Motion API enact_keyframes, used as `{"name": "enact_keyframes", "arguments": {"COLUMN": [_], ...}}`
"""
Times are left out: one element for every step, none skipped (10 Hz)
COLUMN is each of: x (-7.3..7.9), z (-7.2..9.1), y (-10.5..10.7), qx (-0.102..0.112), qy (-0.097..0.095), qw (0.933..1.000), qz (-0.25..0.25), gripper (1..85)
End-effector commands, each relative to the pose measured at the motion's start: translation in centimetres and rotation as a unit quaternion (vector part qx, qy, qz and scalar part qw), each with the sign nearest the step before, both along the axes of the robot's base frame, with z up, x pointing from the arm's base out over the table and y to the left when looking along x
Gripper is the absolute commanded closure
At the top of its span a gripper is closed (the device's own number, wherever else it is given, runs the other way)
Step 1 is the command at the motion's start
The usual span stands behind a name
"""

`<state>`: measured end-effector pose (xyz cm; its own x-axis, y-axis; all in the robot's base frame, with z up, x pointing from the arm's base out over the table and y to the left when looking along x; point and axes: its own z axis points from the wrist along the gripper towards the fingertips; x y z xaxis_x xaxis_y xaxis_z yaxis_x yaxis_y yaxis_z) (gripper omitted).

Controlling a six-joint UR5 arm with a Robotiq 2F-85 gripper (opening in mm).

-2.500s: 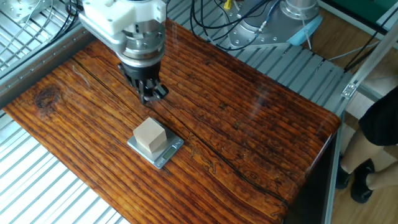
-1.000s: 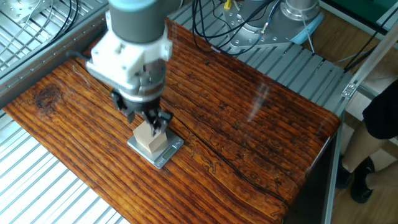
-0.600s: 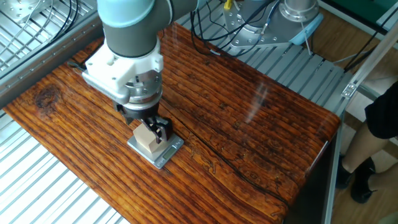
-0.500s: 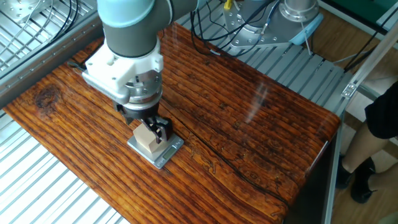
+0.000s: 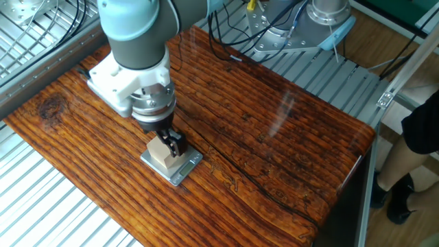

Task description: Remove the object from the scale

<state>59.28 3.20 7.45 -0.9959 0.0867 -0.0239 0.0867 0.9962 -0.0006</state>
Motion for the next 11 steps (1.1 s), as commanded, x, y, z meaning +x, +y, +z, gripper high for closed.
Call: {"name": "enact_keyframes", "arguments": {"x": [-0.06,-0.05,-0.24,-0.48,-0.55,-0.60,-0.53,-0.48,-0.44,-0.37,-0.22], "z": [-1.21,-1.57,-1.69,-1.61,-1.67,-1.77,-1.75,-1.74,-1.81,-1.86,-1.89], "y": [0.08,-0.01,-0.28,0.11,0.05,-0.26,-0.38,-0.34,-0.29,-0.18,-0.18], "qx": [0.004,0.002,-0.002,0.006,0.004,-0.001,-0.003,-0.002,-0.001,0.000,0.000], "qy": [0.008,0.010,0.013,0.018,0.019,0.020,0.018,0.017,0.017,0.016,0.014], "qw": [0.9991,0.9991,0.9990,0.9989,0.9989,0.9990,0.9992,0.9994,0.9995,0.9996,0.9997], "qz": [-0.041,-0.042,-0.042,-0.044,-0.044,-0.040,-0.035,-0.030,-0.028,-0.025,-0.021], "gripper": [6.3,7.3,8.3,9.0,9.0,10.7,12.3,14.3,16.3,16.3,17.0]}}
